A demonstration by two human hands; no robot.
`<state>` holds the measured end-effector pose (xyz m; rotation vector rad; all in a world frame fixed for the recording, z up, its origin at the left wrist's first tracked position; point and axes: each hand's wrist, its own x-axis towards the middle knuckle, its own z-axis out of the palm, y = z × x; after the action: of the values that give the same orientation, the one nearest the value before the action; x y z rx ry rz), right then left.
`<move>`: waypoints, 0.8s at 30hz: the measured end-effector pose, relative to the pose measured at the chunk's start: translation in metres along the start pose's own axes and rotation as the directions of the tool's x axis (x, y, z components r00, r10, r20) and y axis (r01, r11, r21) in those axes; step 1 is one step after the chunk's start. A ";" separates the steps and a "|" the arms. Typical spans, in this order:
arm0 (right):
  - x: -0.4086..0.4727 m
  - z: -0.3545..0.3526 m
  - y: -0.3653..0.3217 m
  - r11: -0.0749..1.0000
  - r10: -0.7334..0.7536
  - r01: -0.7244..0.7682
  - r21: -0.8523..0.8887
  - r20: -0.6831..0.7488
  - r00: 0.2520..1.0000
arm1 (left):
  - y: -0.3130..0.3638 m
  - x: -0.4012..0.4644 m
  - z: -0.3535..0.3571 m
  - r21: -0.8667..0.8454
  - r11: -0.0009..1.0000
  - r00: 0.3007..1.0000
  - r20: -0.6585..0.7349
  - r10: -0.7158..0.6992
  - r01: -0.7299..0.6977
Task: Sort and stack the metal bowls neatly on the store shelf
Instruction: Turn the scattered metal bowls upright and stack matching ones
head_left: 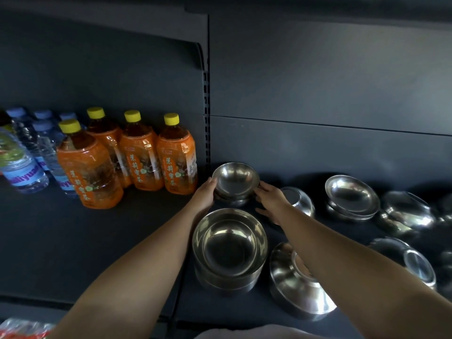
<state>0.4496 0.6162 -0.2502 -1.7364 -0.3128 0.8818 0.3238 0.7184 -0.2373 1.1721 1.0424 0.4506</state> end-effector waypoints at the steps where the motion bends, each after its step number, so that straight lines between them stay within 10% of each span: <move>1: 0.000 0.001 0.000 1.000 0.005 -0.005 0.002 -0.002 1.000 | 0.002 -0.002 0.000 -0.023 0.999 0.999 0.039 0.029 -0.028; 15: 0.000 0.011 -0.016 0.996 0.075 -0.077 0.039 0.044 0.996 | 0.015 -0.010 0.000 -0.109 0.994 0.999 0.045 0.006 -0.001; 24: -0.004 0.010 -0.013 0.996 0.051 -0.043 -0.081 0.094 0.994 | 0.008 -0.003 -0.004 0.259 0.964 0.995 0.090 0.040 -0.062</move>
<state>0.4428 0.6253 -0.2378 -1.7834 -0.3766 1.0011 0.3211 0.7213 -0.2289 1.4434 1.0218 0.3060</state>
